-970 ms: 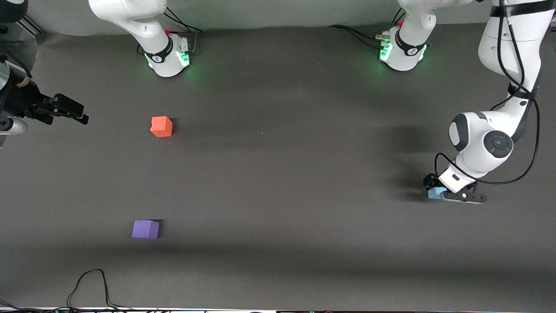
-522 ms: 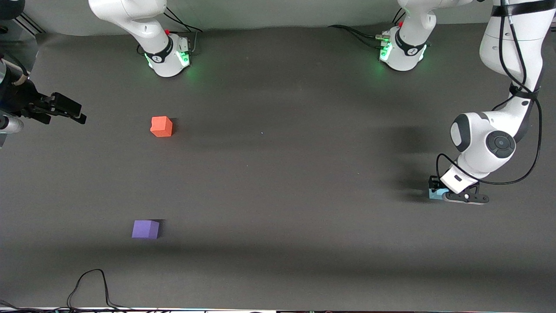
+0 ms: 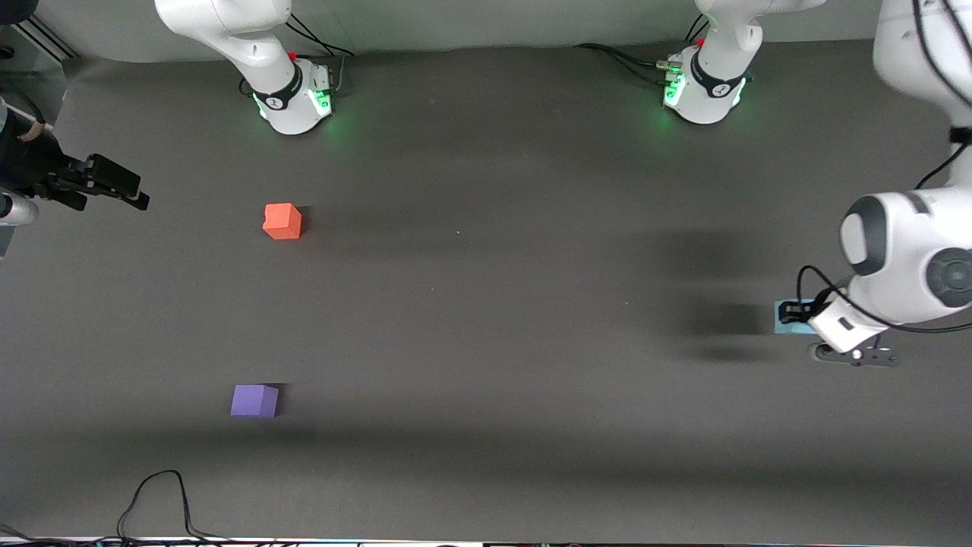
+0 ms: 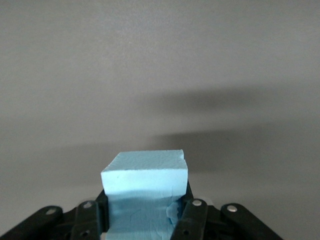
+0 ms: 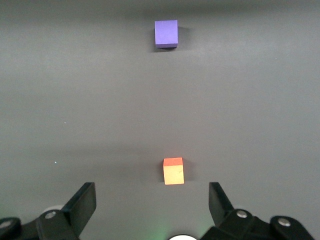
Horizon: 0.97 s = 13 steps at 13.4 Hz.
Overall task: Place blue block between orange and purple blocks
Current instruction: 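Carry the blue cube with the left gripper toward the table middle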
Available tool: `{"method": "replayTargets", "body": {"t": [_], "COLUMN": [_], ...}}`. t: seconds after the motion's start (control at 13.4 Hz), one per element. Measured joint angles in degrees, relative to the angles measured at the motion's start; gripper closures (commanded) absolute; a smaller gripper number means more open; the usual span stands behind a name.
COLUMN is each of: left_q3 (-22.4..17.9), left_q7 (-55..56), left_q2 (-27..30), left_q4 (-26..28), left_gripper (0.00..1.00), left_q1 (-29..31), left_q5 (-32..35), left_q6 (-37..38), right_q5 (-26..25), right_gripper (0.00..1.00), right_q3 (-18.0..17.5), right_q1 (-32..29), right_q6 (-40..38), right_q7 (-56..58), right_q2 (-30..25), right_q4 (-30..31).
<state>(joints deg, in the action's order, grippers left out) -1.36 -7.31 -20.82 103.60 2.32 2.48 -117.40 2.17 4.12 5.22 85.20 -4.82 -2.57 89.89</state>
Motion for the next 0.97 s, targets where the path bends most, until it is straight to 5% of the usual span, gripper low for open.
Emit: {"method": "replayTargets", "body": {"t": [0.22,0.52,0.97], "left_q3": [3.29,12.8,15.76], "left_q7": [8.24,34.13,63.39], "left_q2": [2.15,1.24,-10.98], "left_q4": [-5.99,-12.42,-25.97], "left_gripper": [0.62,0.62,0.62], "left_q1": [-1.67,-8.4,-30.29], "left_q5": [-0.52,-1.42,2.42], "left_q6": [9.78,11.36,6.58], "right_q5": [0.0,0.0,0.0], "right_gripper": [0.0,0.0,0.0], "right_q3": [0.0,-0.12,-0.14], "right_q1": [0.01,0.07,0.13], "right_q6": [-0.47,-0.74,-0.74], "right_q7": [0.0,0.01,0.02], "right_q2": [-0.37,-0.5,-0.5], "right_q4": [0.0,0.0,0.02]}}
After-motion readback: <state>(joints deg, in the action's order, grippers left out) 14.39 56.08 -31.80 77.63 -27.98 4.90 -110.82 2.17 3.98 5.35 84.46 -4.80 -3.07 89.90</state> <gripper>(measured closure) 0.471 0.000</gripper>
